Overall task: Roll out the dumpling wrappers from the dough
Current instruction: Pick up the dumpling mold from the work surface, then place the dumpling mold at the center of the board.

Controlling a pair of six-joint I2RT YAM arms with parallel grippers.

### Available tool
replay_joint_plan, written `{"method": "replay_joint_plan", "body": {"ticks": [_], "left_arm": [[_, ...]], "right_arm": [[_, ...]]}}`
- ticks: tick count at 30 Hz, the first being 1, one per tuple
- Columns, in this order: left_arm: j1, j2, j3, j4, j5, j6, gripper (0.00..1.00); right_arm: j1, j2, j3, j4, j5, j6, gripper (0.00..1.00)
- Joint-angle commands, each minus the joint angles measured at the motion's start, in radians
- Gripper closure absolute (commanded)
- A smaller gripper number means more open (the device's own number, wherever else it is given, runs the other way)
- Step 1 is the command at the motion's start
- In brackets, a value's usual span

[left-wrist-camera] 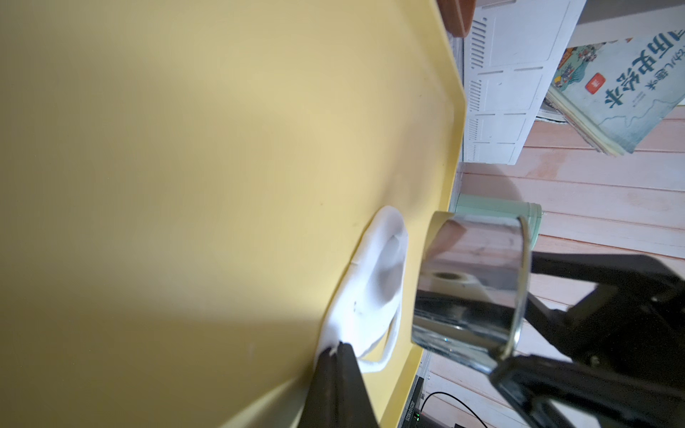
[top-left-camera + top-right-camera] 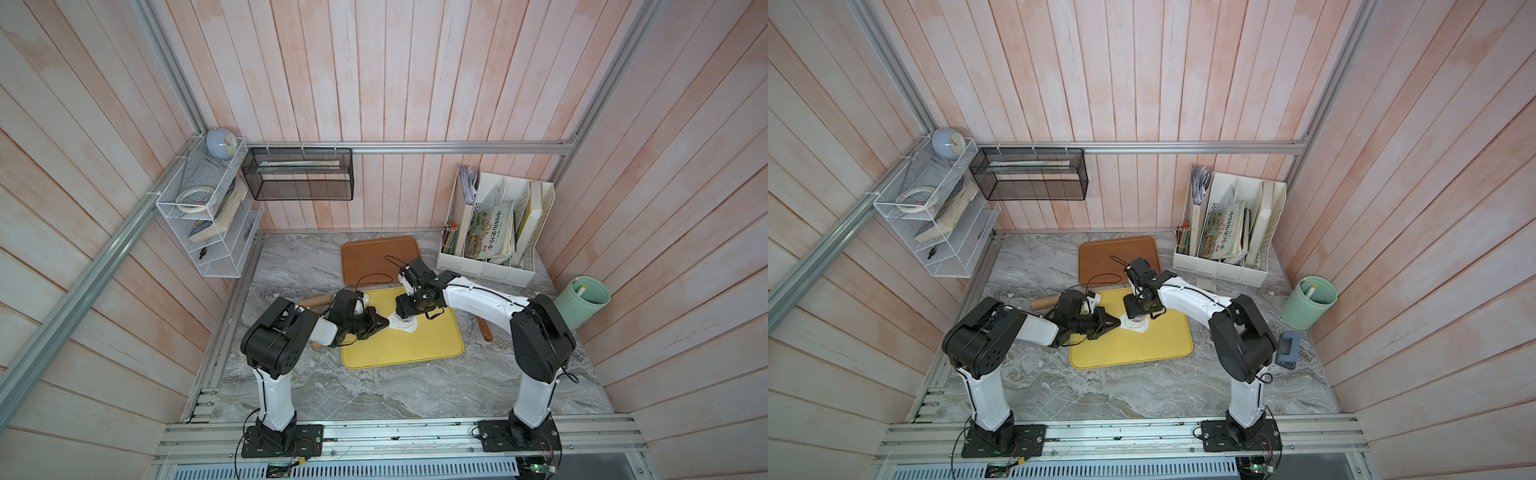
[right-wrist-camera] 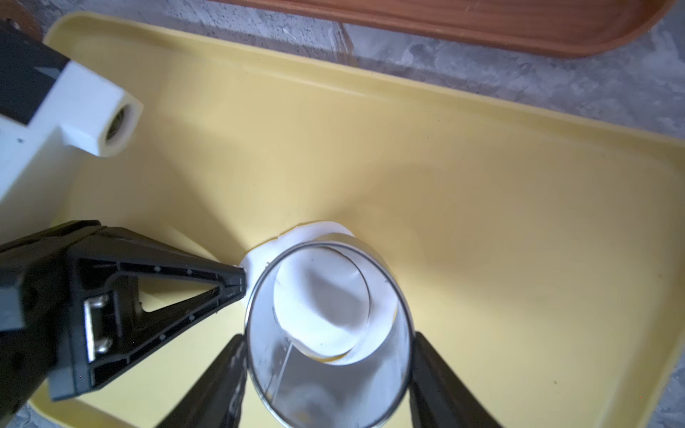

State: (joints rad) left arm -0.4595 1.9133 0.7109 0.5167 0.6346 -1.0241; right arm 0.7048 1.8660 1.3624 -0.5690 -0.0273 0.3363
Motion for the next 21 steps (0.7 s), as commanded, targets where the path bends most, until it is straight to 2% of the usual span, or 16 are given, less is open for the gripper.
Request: {"method": "replay_joint_plan", "body": {"ticks": [1, 7, 13, 17, 21], "left_arm": [[-0.004, 0.052, -0.017, -0.119, -0.059, 0.023, 1.00], [-0.004, 0.039, -0.018, -0.113, -0.056, 0.014, 0.99], [-0.004, -0.020, 0.030, -0.127, -0.019, -0.007, 0.94], [-0.004, -0.090, 0.108, -0.169, 0.004, -0.010, 0.82], [-0.004, -0.148, 0.173, -0.226, -0.001, 0.005, 0.72]], "right_arm": [[-0.010, -0.044, 0.022, -0.015, 0.015, 0.010, 0.53], [-0.028, -0.118, -0.005, -0.014, 0.017, 0.031, 0.53], [-0.062, -0.250, -0.075, -0.097, 0.033, 0.091, 0.54], [-0.064, -0.390, -0.169, -0.202, 0.068, 0.193, 0.54], [-0.051, -0.554, -0.309, -0.320, 0.035, 0.336, 0.53]]}}
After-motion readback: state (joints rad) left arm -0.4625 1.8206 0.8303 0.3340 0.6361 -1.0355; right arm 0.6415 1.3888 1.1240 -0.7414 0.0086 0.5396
